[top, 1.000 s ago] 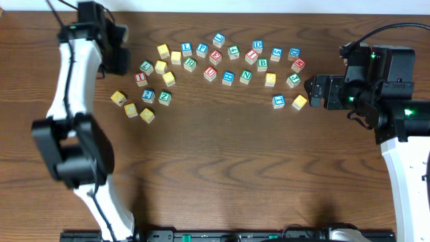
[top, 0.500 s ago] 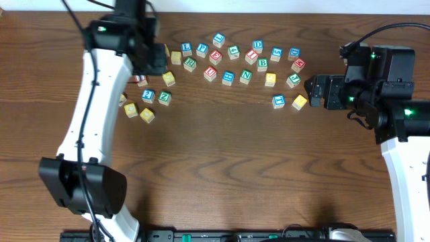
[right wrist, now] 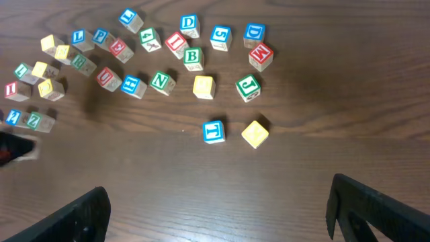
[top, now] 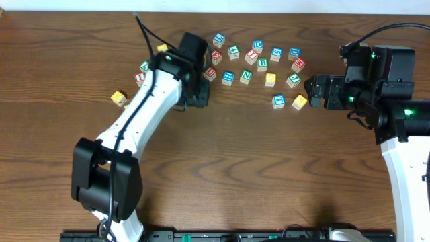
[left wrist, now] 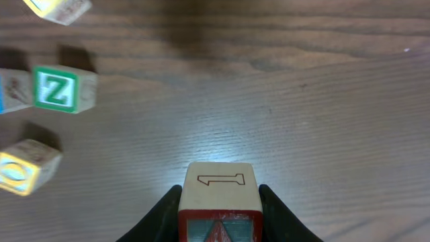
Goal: Spell out AI2
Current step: 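Carry the A block forward and set it down in open space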
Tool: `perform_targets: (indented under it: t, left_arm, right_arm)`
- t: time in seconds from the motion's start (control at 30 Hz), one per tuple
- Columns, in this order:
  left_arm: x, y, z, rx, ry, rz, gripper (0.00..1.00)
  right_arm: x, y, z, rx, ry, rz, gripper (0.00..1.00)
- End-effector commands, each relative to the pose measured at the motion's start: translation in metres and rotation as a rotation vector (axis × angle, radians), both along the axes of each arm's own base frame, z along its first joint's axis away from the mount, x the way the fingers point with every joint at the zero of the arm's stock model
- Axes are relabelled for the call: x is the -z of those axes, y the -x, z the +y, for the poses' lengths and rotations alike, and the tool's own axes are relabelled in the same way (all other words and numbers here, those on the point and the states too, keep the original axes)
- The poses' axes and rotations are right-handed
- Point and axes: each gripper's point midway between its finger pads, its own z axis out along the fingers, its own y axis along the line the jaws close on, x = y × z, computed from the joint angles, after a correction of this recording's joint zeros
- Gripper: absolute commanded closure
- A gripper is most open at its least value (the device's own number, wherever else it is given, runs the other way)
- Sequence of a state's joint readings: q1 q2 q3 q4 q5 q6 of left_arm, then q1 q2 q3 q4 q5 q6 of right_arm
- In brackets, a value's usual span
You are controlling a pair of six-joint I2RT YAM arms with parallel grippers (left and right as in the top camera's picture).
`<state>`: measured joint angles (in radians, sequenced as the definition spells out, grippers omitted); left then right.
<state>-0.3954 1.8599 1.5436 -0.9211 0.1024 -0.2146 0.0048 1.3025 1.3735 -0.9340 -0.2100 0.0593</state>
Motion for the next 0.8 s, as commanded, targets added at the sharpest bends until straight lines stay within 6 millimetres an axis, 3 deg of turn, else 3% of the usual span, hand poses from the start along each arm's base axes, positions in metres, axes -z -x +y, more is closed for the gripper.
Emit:
perform_targets:
  t: [0.0,0.23,0.57,0.77]
  left_arm:
    - [0.019,0.003,0.003,-0.055,-0.003,0.024,0.69]
    - [0.039,-0.005,-0.001,-0.054,0.0,0.017,0.69]
    - [0.084,-0.003,0.0,-0.054,-0.039,0.104,0.69]
    - [0.093,-0.002,0.001,-0.054,-0.047,0.122,0.69]
  right_arm:
    - [-0.005,-0.002,0.002,-0.013,0.001,-0.012,0.01]
    - [-0.005,-0.002,0.002,-0.014,0.0,-0.011,0.01]
    - [-0.004,-0.001,0.002,-0.013,0.0,-0.006,0.01]
    - [-0.004,-0.001,0.002,-0.013,0.0,-0.005,0.01]
